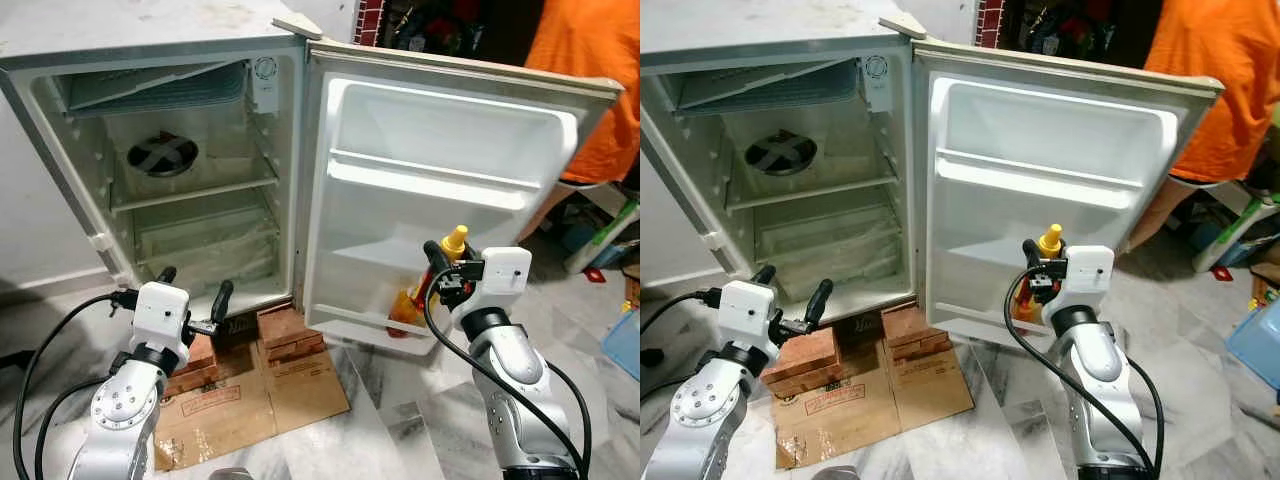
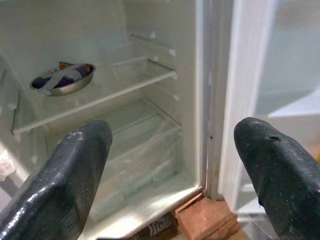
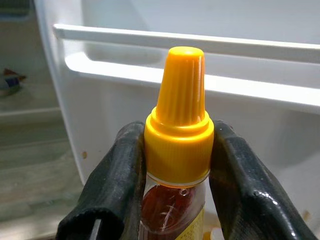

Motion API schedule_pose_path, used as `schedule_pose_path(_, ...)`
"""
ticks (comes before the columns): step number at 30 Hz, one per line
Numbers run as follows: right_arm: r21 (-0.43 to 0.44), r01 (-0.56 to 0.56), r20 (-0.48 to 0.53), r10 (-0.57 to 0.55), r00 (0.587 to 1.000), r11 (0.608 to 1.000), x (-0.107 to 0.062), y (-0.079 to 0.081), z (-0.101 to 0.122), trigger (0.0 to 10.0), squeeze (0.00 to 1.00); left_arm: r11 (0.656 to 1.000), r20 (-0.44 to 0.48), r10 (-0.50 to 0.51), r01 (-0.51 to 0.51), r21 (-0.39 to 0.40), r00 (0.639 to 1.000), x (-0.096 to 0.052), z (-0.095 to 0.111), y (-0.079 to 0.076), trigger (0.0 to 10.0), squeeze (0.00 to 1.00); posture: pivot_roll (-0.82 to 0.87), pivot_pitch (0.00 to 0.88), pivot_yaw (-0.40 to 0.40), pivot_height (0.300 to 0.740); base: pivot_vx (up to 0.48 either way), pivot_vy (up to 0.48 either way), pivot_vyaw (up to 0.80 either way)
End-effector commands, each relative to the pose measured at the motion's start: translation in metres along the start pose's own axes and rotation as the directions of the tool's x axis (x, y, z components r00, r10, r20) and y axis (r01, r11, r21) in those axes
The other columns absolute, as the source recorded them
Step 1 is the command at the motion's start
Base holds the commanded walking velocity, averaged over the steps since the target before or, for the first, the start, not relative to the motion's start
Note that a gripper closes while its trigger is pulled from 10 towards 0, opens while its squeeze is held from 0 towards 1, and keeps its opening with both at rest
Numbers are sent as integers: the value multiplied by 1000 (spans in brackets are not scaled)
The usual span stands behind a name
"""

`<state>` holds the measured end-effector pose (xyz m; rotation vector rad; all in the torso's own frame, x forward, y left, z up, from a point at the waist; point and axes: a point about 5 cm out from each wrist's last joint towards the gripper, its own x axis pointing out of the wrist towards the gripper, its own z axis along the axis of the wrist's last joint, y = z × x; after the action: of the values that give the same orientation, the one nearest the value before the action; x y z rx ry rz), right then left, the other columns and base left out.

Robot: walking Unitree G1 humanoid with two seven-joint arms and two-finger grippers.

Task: Restocking fridge

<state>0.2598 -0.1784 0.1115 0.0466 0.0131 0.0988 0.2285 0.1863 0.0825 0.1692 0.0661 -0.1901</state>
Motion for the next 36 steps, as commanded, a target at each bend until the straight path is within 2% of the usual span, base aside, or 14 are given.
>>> schedule_pose_path(1, 0, -16, 20, 16, 1000, 1000, 4, 1, 7, 10000, 0, 1000, -11, 2, -2, -1, 1000, 1, -1, 2, 10000, 0, 88, 0, -61, 740, 382, 292, 0)
schedule_pose_path(9, -2, -18, 5, 18, 1000, 1000, 5, 1, 3, 10000, 0, 1000, -28, -6, 5, -11, 1000, 5, -2, -1, 10000, 0, 87, 0, -58, 740, 369, 306, 0)
schedule_pose_path(11, -5, -14, 0, 14, 1000, 1000, 6, 0, 3, 10000, 0, 1000, -30, -9, 9, 8, 1000, 5, -2, -1, 10000, 0, 87, 0, -58, 740, 262, 326, 0)
schedule_pose_path(24, -15, 11, -31, -12, 999, 1000, 7, -3, -3, 10000, 0, 999, -36, -11, 12, 33, 999, 6, -2, -3, 10000, 0, 91, 0, -56, 740, 0, 0, 0)
schedule_pose_path(30, 9, 75, -53, -74, 996, 997, 12, -10, -5, 10000, 0, 999, -38, -16, 17, 45, 999, 7, -2, -3, 10000, 0, 95, 0, -57, 740, 0, 0, 0)
schedule_pose_path(36, 14, 63, -68, -62, 996, 998, 10, -7, -9, 10000, 0, 999, -52, -2, 4, 32, 999, 6, -3, -1, 10000, 0, 97, 0, -48, 740, 0, 0, 0)
